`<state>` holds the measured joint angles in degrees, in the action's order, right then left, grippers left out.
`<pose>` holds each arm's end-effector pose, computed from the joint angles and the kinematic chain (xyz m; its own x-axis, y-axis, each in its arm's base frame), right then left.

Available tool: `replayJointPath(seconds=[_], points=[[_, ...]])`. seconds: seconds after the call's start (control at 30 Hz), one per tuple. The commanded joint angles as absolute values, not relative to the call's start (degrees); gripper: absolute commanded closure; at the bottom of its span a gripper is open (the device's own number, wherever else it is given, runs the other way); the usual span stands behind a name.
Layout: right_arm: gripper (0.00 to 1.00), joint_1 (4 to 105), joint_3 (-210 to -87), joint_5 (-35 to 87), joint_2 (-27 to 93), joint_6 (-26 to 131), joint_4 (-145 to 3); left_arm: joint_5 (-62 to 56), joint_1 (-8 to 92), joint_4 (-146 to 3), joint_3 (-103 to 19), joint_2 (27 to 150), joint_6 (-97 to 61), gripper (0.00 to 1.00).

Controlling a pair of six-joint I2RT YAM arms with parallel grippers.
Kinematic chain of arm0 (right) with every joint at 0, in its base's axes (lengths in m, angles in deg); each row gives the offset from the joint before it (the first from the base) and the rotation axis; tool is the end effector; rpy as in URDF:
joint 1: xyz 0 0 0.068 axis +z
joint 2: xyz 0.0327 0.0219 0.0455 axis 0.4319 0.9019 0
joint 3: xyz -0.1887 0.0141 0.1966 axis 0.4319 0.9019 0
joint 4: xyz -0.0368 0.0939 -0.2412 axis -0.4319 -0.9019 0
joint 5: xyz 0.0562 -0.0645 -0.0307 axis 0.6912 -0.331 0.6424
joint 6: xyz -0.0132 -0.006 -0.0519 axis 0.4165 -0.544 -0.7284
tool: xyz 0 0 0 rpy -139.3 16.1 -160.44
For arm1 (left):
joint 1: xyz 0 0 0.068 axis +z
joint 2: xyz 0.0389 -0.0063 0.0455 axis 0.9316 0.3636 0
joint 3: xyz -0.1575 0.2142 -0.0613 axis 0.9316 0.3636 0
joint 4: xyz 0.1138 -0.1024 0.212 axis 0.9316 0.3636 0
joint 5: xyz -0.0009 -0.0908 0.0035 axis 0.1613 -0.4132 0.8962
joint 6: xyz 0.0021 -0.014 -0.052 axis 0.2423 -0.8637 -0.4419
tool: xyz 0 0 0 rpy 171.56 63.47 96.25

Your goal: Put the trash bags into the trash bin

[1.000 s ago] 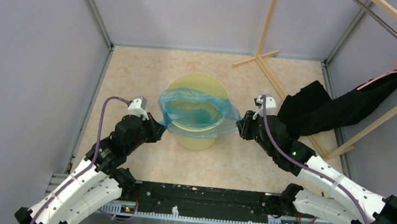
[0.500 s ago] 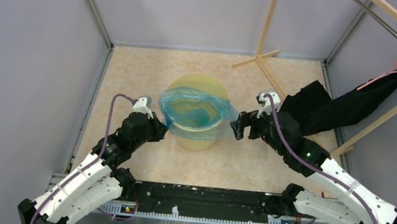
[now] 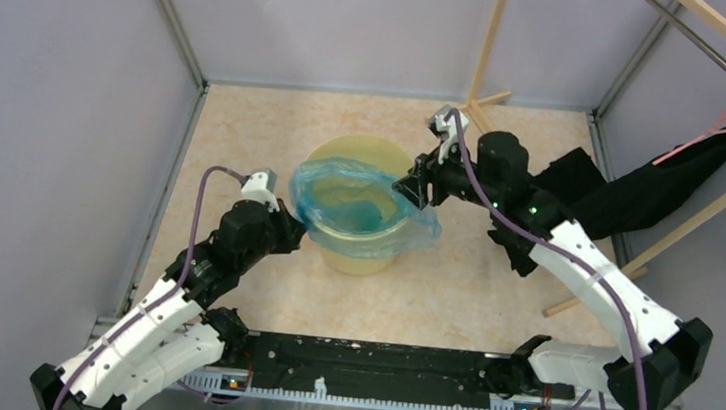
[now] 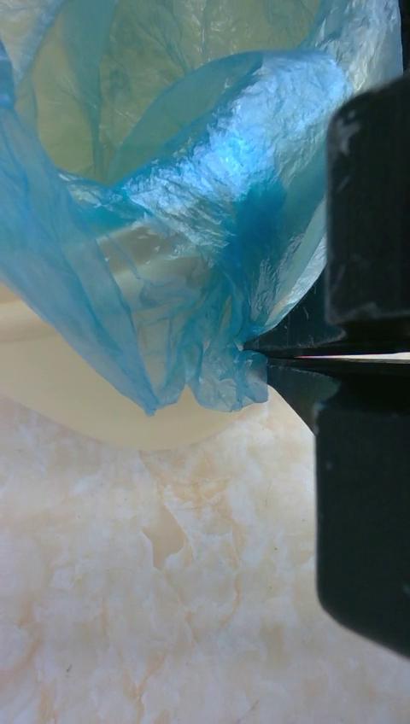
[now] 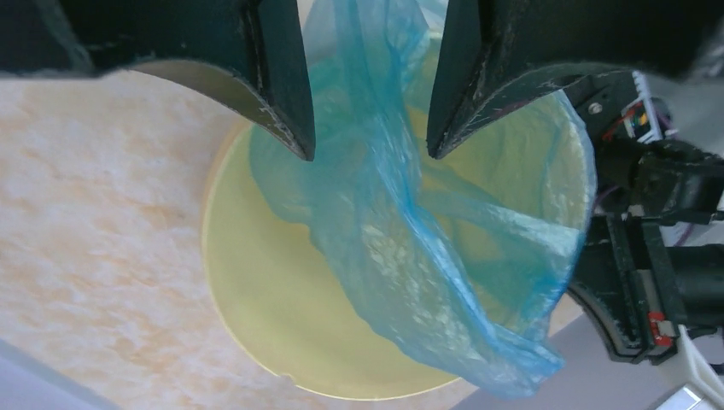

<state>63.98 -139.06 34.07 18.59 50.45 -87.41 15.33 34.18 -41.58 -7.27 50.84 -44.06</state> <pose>0.2012 0.1718 0.3832 -0.2935 -0.1326 -0.9467 -0.7819 0.6030 0.1579 0.1284 -0.0805 0.2816 -0.5705 -0.3325 -0.7510 0.1030 0.8782 -0.4671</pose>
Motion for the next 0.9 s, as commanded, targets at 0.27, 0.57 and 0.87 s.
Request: replayJointPath(seconds=[0.27,0.57,0.87], points=[[0.89,59.3,-149.0,48.8,29.4,50.6,-78.5,17.0,34.2,-41.4,-10.8,52.6,-42.4,1.0],[1.0,52.1,-148.9,40.6,36.6,54.1,-70.1,16.4,34.2,-42.1,-11.7,55.7,-42.9,1.0],[1.0,50.5,-146.8,48.1,44.6,61.4,-56.2,14.0,34.2,-45.0,-11.8,59.5,-43.6,1.0]])
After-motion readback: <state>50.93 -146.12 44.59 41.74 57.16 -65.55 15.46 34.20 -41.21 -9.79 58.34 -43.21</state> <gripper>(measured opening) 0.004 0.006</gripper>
